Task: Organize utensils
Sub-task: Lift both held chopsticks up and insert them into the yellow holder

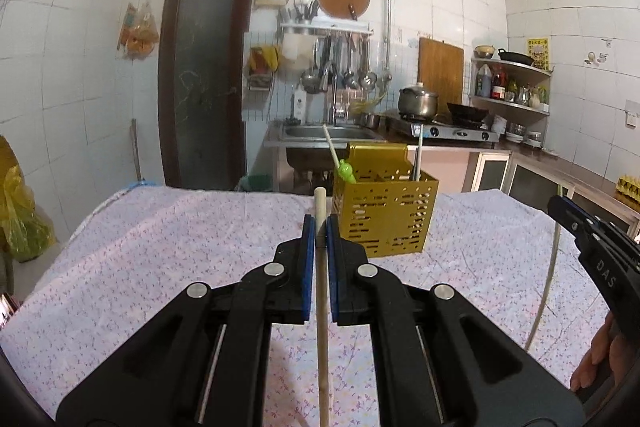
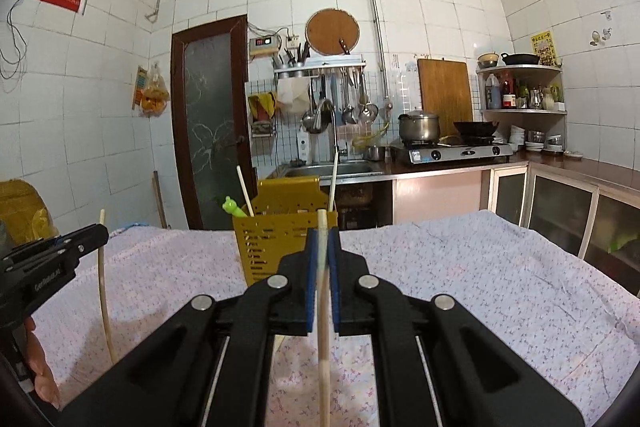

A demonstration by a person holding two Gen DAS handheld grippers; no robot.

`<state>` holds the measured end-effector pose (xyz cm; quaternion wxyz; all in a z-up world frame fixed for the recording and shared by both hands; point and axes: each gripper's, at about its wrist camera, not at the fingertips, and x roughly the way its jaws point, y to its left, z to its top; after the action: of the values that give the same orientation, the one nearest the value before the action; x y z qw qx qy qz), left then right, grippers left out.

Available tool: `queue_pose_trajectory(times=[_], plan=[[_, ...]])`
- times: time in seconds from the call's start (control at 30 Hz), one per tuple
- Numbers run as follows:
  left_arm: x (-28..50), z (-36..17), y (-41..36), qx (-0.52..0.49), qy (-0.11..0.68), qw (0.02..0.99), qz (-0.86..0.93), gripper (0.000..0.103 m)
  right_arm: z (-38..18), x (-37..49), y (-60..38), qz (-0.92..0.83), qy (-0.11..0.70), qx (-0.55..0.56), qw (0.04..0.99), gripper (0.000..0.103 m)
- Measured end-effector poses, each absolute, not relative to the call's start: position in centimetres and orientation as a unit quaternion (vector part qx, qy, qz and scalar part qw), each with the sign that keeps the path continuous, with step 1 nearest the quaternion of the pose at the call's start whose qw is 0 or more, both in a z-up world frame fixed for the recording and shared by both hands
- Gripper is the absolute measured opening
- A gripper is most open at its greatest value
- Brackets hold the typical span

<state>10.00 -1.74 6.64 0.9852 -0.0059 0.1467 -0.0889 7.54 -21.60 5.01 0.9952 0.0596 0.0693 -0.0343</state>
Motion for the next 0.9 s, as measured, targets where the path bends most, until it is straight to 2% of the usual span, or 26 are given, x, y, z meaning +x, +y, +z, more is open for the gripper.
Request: queue_pose_trajectory(times=[0.33, 0.63, 0.9], plan=[[11.2, 9.2, -2.3, -0.018, 0.121, 0.987, -0.103, 0.005, 6.9, 9.6, -22.6, -0.039, 0.054, 0.071, 0.995, 0.006], [15.6, 12.3, -3.0, -0.046, 0.103, 0.986, -0.121, 0.005, 8.3, 13.2, -23.3, -0.041, 0.055, 0.074, 0.995, 0.006], [19.0, 18.4, -5.7, -0.044, 0.040, 0.989, -0.135, 0.005, 14.2, 16.7, -23.8, -0.035, 0.005, 0.069, 0.997, 0.006]])
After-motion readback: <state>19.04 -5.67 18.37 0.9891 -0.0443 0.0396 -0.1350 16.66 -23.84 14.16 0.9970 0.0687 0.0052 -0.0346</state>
